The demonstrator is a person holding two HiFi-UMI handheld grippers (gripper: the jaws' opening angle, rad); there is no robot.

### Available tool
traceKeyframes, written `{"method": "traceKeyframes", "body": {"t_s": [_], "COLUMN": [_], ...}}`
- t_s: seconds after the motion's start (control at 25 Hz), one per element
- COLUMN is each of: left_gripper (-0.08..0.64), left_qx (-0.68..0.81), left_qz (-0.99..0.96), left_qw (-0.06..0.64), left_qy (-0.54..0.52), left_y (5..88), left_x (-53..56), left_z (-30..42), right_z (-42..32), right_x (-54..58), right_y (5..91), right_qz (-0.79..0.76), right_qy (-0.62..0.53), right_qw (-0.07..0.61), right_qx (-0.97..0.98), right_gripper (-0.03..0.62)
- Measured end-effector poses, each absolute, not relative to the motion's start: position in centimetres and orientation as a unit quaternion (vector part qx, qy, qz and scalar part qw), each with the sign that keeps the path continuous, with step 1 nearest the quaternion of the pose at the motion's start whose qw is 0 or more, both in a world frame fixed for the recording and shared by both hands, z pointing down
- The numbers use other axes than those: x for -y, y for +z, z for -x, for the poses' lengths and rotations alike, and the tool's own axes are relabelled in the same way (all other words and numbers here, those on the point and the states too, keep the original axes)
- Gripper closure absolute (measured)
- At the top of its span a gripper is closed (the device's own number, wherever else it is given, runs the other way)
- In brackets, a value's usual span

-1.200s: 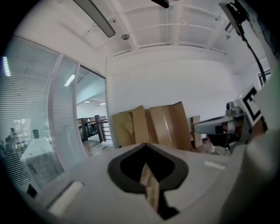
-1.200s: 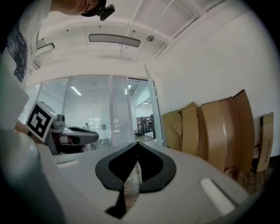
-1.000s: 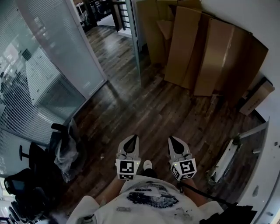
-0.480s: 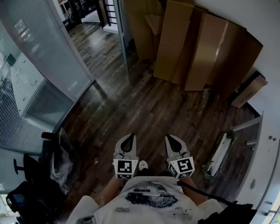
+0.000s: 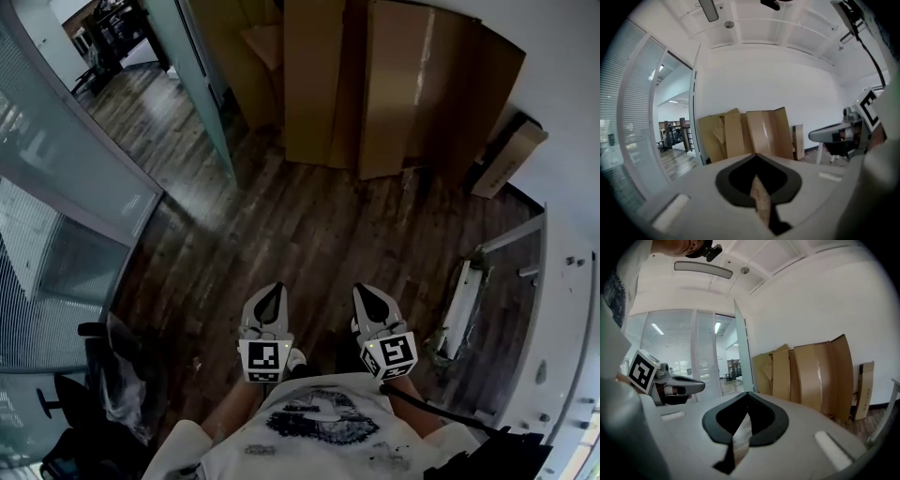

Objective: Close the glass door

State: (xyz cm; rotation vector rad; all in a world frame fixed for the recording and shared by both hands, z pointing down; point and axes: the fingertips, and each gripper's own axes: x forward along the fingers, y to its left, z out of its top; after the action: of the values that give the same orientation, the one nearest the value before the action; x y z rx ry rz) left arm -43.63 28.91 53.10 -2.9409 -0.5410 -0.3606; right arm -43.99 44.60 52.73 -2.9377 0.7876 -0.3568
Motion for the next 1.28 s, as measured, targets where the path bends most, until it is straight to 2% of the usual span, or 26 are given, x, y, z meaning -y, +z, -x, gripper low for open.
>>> {"method": "traceKeyframes", "body": {"t_s": [0.48, 1.28], "left_gripper": [0.557, 0.557], "left_qx": [0.071, 0.001], "left_qz": [0.987, 0.989], "left_qw": [0.068, 0.067], "left_qy": [-0.123, -0.131], "left_y": [51.9, 52.2], "left_x": [-35.5, -36.3], "left_z": [35.0, 30.4], "right_z": [31.7, 24.4], "right_x": [-50.3, -52.3], "right_y": [51.6, 53.2], "right_qz": [0.923, 0.902], "right_qy": [-0.095, -0.103], "right_qw": [0.034, 0.054], "right_qx": [-0.372, -0.416], "right_gripper": [0.586, 0.586]}}
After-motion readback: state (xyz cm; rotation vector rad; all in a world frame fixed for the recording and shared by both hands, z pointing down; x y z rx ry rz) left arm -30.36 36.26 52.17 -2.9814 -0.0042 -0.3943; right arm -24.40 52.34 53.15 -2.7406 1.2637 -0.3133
